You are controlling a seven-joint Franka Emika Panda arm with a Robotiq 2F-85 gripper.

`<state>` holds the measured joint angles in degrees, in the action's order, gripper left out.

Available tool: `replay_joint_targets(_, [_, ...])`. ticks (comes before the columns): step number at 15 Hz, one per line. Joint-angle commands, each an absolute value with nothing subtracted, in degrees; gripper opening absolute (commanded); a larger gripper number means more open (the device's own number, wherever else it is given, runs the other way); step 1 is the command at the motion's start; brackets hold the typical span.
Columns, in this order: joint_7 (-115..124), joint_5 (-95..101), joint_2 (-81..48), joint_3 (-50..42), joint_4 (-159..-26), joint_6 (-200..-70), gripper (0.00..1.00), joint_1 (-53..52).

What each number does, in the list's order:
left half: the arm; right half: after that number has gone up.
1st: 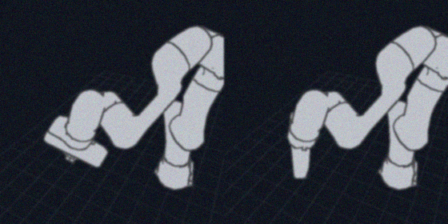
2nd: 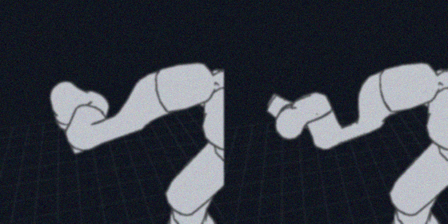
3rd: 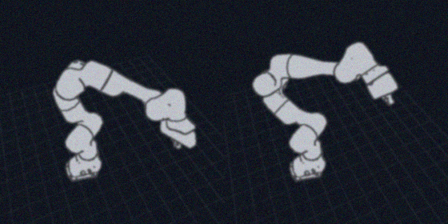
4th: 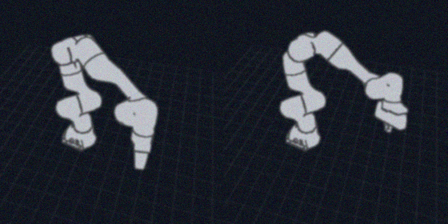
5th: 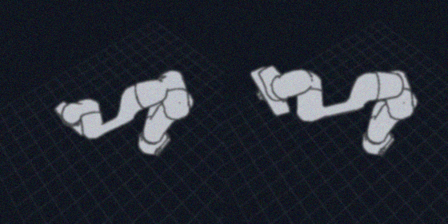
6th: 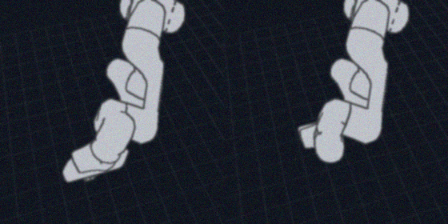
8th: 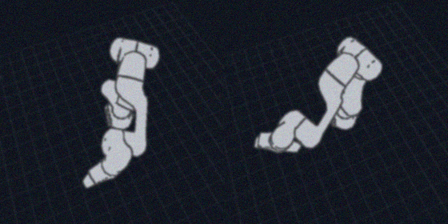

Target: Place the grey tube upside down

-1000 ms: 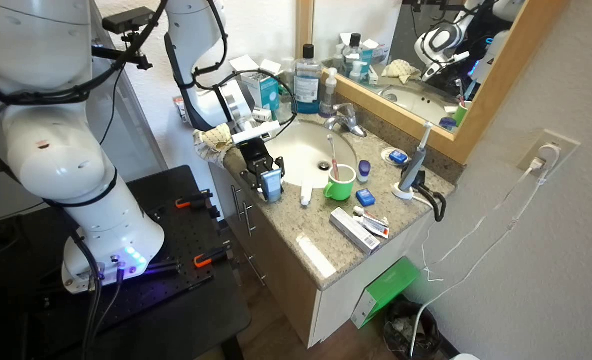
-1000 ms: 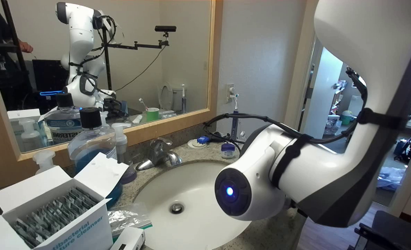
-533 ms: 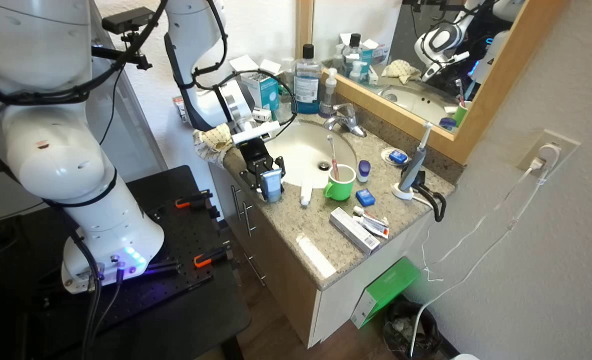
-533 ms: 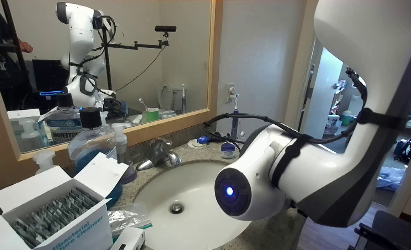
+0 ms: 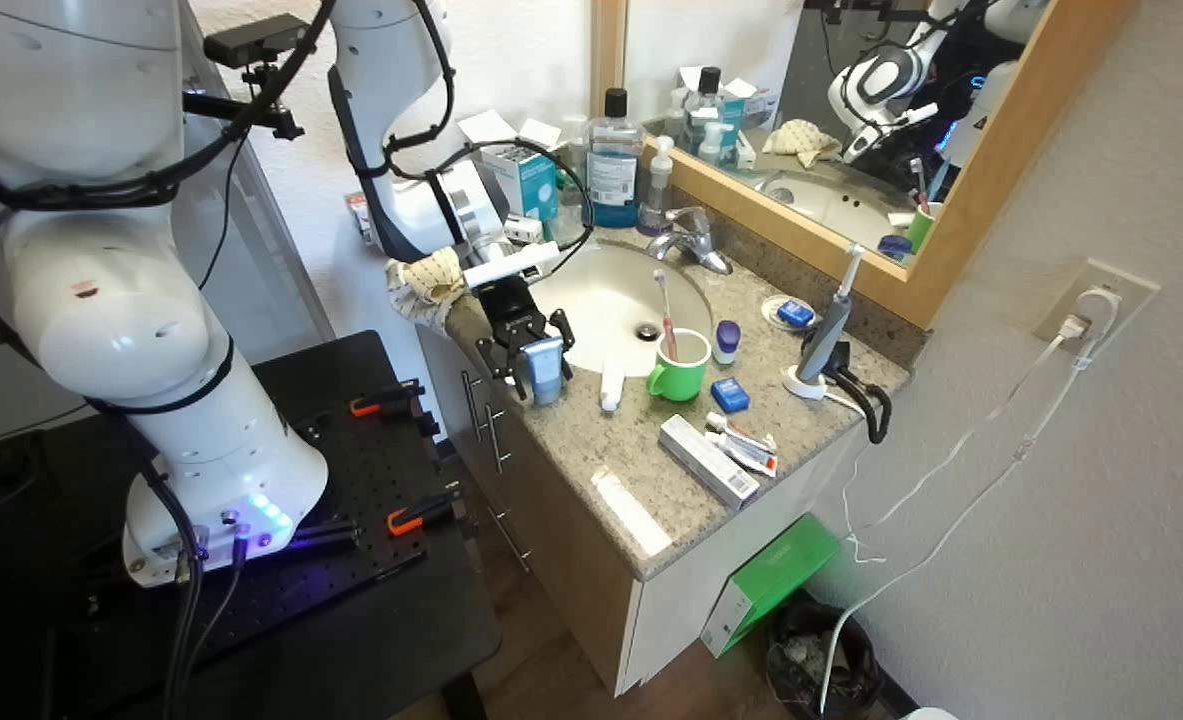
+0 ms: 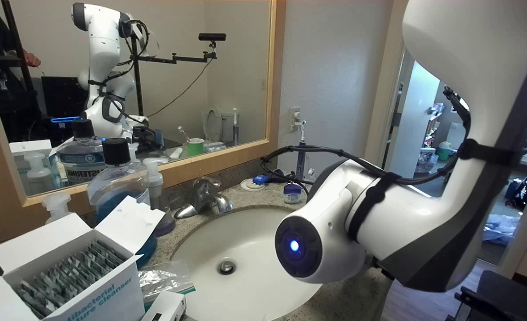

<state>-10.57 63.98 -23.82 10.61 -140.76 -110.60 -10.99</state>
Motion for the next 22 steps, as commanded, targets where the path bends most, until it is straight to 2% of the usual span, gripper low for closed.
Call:
replay_joint_targets(1, [-9.8, 65.0, -23.8, 11.2, -140.5, -109.6, 1.0, -11.1])
replay_joint_targets(10, [-10.3, 66.5, -21.5, 14.0, -142.4, -112.0, 1.0, -11.8])
replay_joint_targets(17, [-14.4, 69.6, -14.6, 16.0, -147.0, -124.8, 1.0, -10.0])
replay_joint_targets(22, [-22.6, 67.5, -3.5, 16.4, -153.4, -133.7, 1.0, -10.1])
